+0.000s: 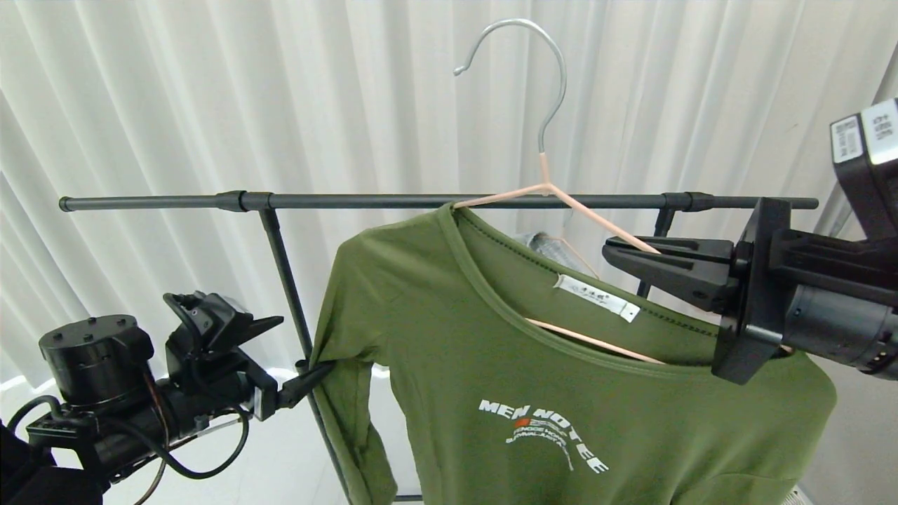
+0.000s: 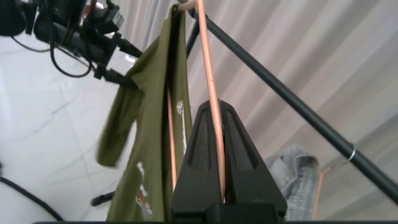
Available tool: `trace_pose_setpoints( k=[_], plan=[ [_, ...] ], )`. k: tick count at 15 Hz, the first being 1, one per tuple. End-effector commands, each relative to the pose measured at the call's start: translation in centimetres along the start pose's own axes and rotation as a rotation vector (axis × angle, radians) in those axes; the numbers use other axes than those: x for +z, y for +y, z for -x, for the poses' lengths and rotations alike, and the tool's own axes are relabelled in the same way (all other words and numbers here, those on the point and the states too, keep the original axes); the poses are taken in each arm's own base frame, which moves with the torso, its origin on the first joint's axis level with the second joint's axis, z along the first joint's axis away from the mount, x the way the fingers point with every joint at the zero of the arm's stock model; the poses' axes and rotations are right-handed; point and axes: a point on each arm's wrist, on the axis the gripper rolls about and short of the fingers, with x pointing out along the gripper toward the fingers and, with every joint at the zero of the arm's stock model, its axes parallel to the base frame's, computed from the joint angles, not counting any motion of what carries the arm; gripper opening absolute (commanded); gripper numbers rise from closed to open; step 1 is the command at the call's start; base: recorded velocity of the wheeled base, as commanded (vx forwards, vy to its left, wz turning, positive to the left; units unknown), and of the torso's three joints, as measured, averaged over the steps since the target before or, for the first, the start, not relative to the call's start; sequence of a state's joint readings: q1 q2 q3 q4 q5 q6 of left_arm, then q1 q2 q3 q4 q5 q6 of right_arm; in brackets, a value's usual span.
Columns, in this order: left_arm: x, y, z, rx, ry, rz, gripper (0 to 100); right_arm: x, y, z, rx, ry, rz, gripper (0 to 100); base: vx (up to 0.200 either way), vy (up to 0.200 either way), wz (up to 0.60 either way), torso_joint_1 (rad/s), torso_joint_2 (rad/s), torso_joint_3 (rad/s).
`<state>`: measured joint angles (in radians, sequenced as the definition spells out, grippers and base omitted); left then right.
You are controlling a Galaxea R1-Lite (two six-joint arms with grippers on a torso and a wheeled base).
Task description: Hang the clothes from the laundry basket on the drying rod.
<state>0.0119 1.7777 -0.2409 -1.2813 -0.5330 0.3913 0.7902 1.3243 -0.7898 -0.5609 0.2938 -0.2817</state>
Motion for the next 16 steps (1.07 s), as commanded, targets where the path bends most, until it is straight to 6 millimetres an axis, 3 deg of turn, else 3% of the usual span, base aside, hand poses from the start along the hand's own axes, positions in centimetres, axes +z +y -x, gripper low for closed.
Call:
trace_pose_setpoints(
  k=[1, 5, 9, 13, 16],
  plan=[
    [1.3, -0.6, 0.8, -0.004, -0.046, 0.019, 100, -0.3, -0.8, -0.2, -0.050, 0.019, -0.035, 0, 0.000, 0.000, 0.00, 0.000, 0.00, 0.000],
    [6.2, -2.8, 4.9, -0.034, -0.249, 0.162, 100, -2.1, -2.2, -1.1, -0.125, 0.092, -0.119, 0, 0.000, 0.000, 0.00, 0.000, 0.00, 0.000],
    [5.2, -2.6, 5.9, 0.058, -0.137, 0.228, 100, -3.8, -2.3, -2.3, -0.157, 0.157, -0.166, 0, 0.000, 0.000, 0.00, 0.000, 0.00, 0.000],
    [4.9, -2.6, 5.9, 0.309, -0.063, 0.246, 100, -4.9, -2.1, -1.6, -0.248, 0.203, -0.261, 0, 0.000, 0.000, 0.00, 0.000, 0.00, 0.000],
    [4.1, -2.9, 6.2, 0.371, -0.020, 0.257, 100, -5.0, -2.1, -1.2, -0.267, 0.207, -0.282, 0, 0.000, 0.000, 0.00, 0.000, 0.00, 0.000]
  ],
)
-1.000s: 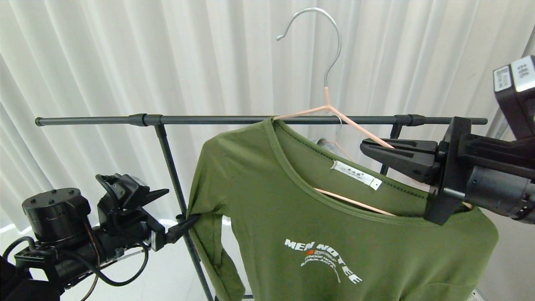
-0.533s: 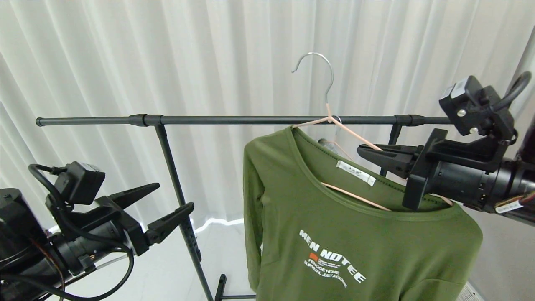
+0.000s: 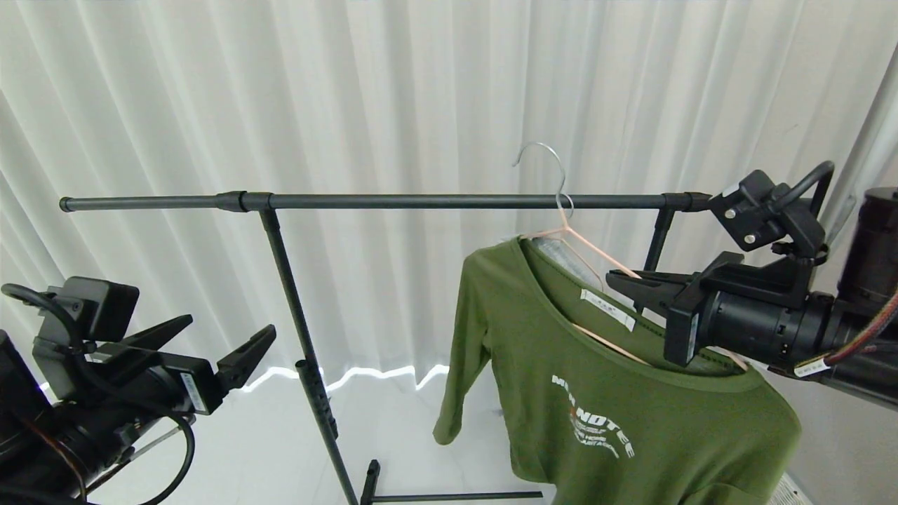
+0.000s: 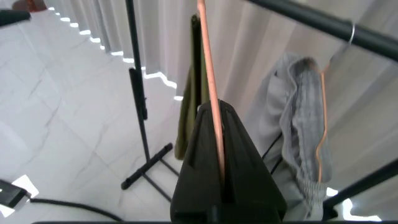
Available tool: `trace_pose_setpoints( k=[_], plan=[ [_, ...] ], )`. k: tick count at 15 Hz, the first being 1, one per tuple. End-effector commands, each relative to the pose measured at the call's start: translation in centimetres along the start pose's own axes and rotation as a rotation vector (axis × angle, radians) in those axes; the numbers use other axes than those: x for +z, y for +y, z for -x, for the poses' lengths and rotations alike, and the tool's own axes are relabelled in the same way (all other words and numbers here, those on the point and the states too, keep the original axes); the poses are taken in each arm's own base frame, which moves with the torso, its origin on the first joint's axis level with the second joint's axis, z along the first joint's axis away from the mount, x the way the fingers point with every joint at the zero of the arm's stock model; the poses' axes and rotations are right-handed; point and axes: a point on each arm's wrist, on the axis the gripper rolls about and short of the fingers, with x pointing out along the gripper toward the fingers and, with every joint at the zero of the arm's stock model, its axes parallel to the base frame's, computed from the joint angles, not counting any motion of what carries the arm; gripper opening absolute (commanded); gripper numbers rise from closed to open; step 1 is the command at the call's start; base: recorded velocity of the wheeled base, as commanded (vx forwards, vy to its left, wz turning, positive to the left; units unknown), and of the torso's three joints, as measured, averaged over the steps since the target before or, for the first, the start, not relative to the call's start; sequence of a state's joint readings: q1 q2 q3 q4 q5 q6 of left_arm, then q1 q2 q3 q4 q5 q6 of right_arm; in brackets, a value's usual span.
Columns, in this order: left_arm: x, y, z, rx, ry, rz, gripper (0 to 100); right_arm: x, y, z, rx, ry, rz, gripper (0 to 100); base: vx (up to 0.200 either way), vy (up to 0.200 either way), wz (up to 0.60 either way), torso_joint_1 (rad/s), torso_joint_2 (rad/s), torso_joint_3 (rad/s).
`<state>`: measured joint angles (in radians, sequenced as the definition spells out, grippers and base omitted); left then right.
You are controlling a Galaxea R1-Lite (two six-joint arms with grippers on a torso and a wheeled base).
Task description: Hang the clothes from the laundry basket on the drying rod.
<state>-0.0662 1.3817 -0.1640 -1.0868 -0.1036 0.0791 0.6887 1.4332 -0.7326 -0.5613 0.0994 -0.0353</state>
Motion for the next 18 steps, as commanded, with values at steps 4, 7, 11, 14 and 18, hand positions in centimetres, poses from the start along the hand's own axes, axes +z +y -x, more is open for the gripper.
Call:
trace_pose_setpoints(
  k=[4, 7, 11, 14, 18],
  plan=[
    [-0.59, -0.75, 0.50, -0.037, 0.017, -0.016, 100, -0.29, -0.04, -0.08, -0.004, 0.011, -0.014, 0, 0.000, 0.000, 0.00, 0.000, 0.00, 0.000],
    [-0.69, -0.75, 0.41, -0.039, 0.023, -0.011, 100, -0.45, -0.06, 0.02, -0.005, 0.016, -0.025, 0, 0.000, 0.000, 0.00, 0.000, 0.00, 0.000],
    [-0.74, -0.67, 0.07, -0.034, 0.031, -0.019, 100, -0.56, 0.00, -0.18, -0.001, 0.019, -0.025, 0, 0.050, 0.000, 0.00, -0.001, 0.00, 0.001],
    [-0.92, -0.72, 0.17, -0.036, 0.038, -0.019, 100, -0.38, -0.05, -0.19, -0.005, -0.015, -0.020, 0, 0.200, 0.000, 0.00, 0.004, 0.00, 0.005],
    [-1.06, -0.74, 0.32, -0.036, 0.043, -0.018, 100, -0.99, -0.03, -0.28, -0.003, 0.008, -0.032, 0, 0.200, 0.000, 0.00, 0.000, 0.00, 0.006]
  ],
)
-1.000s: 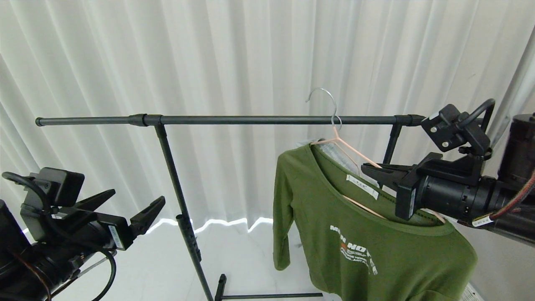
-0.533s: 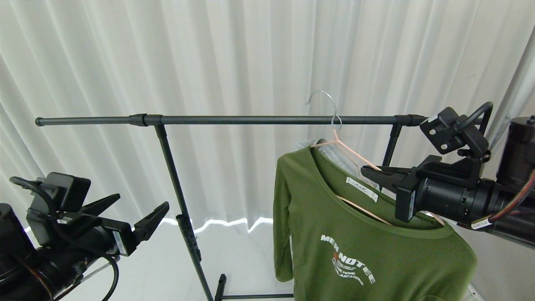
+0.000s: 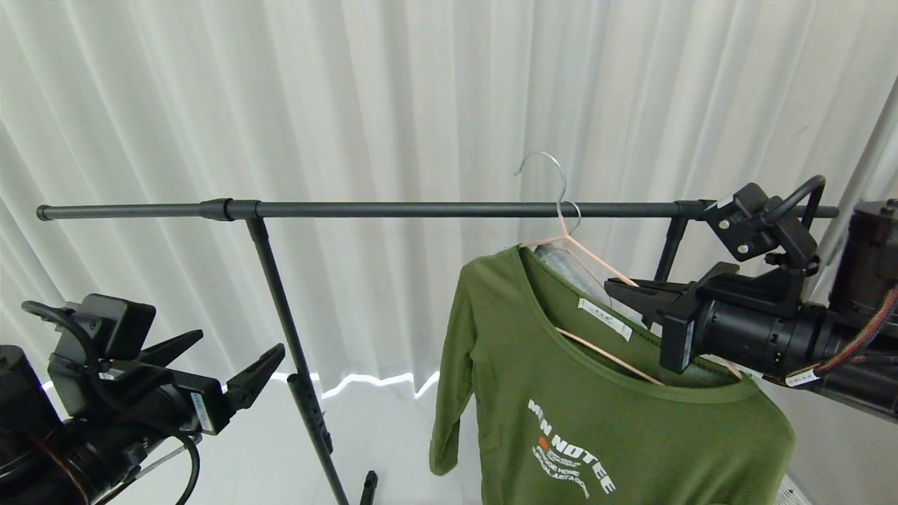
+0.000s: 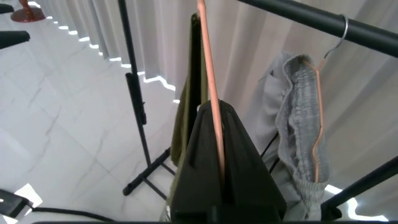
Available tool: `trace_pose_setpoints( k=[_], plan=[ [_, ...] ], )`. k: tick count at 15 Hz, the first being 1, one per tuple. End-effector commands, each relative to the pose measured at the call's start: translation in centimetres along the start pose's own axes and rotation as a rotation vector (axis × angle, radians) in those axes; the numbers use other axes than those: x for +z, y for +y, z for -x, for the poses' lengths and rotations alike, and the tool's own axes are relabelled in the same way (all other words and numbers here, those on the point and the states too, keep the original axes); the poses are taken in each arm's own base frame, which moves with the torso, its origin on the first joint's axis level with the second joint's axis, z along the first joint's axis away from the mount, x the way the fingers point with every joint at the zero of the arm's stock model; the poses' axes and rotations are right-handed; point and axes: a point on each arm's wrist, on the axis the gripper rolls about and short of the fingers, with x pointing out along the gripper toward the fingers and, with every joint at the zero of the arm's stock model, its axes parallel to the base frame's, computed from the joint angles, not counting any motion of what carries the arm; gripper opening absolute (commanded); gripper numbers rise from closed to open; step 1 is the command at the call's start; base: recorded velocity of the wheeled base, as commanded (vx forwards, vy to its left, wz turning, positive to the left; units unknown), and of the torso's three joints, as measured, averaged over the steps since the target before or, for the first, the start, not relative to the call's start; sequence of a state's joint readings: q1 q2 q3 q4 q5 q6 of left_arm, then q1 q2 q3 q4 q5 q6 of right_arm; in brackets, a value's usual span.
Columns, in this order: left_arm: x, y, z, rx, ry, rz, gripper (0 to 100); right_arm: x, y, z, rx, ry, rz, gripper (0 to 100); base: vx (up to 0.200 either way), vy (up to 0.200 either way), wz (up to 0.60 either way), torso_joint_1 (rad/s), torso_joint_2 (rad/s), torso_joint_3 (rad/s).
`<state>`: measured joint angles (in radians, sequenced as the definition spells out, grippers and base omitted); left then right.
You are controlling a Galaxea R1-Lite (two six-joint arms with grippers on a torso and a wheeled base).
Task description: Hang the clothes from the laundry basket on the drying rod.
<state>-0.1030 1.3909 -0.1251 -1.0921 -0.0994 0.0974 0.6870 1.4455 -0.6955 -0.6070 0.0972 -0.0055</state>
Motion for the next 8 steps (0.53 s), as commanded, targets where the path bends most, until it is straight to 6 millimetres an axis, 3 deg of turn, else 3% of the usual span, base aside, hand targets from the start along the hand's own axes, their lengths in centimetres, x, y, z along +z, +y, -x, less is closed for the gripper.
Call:
trace_pose_setpoints(
  k=[1, 4, 8],
  plan=[
    [-0.1, 0.0, 0.0, 0.000, 0.003, 0.001, 100, -0.3, 0.0, -0.2, 0.001, 0.009, -0.005, 0, 0.200, 0.000, 0.00, 0.012, 0.01, 0.002],
    [-0.1, 0.0, 0.0, -0.001, 0.006, 0.001, 100, -0.5, 0.0, -0.5, 0.001, 0.007, -0.008, 0, 0.200, 0.000, 0.00, 0.007, 0.00, 0.002],
    [-0.2, 0.0, 0.0, -0.001, 0.007, 0.002, 100, -1.1, -0.1, -1.4, 0.002, 0.024, -0.037, 0, 0.000, 0.000, 0.00, 0.000, 0.00, 0.000]
  ],
)
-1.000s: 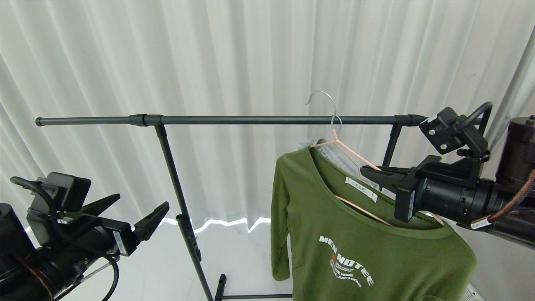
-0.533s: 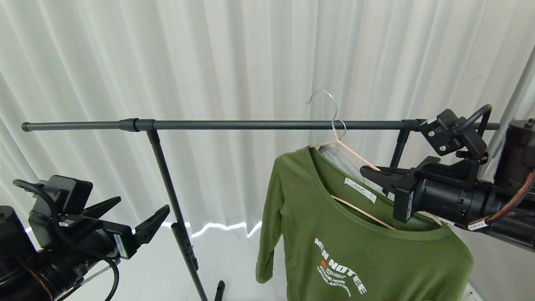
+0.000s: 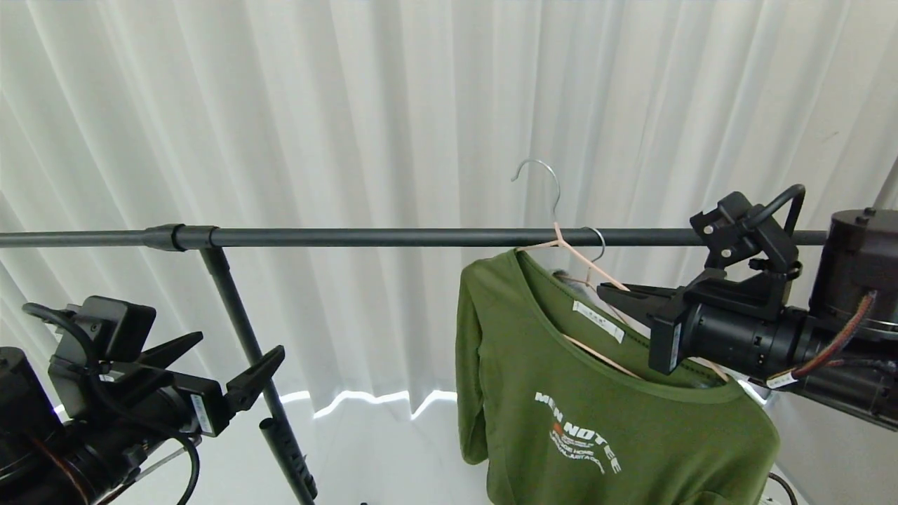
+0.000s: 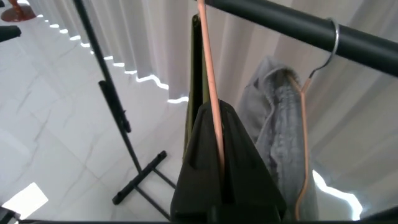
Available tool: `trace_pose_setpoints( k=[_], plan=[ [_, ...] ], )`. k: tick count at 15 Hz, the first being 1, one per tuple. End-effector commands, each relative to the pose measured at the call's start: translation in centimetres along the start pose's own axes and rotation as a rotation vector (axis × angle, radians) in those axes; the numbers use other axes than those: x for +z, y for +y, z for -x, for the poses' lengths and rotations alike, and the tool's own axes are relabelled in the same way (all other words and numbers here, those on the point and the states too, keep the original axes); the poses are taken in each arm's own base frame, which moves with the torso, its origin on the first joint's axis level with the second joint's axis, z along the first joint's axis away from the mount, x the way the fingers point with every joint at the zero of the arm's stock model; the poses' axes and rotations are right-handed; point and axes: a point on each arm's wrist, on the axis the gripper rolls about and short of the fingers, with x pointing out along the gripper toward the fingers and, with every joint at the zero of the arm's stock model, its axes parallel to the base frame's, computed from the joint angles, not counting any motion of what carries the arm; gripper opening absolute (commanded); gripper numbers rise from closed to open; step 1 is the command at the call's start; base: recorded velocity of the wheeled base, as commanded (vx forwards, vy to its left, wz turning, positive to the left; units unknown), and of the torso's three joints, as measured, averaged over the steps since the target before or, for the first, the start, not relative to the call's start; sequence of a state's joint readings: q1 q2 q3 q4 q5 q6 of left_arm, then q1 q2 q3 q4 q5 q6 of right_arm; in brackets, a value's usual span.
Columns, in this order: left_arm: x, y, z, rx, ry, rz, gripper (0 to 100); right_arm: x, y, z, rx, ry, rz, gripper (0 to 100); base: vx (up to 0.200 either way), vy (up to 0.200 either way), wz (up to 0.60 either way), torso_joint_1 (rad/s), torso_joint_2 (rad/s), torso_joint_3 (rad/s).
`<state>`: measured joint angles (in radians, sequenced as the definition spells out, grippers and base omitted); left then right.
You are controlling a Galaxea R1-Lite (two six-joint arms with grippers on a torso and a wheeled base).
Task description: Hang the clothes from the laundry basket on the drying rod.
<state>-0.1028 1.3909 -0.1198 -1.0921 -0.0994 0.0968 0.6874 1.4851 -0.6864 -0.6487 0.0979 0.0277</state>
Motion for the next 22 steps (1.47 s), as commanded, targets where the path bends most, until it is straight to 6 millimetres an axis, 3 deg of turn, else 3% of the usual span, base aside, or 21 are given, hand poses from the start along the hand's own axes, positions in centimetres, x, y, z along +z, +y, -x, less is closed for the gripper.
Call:
trace_pose_setpoints(
  k=[1, 22],
  plan=[
    [0.0, 0.0, 0.0, -0.001, 0.002, 0.000, 100, -0.5, -0.1, -0.7, 0.001, 0.016, -0.014, 0, 0.000, 0.000, 0.00, 0.000, 0.00, 0.000],
    [-0.5, -0.1, 0.3, -0.004, 0.017, -0.024, 100, -6.2, -1.2, -7.6, -0.021, 0.095, -0.169, 0, 0.000, 0.000, 0.00, 0.000, 0.00, 0.000]
  ],
)
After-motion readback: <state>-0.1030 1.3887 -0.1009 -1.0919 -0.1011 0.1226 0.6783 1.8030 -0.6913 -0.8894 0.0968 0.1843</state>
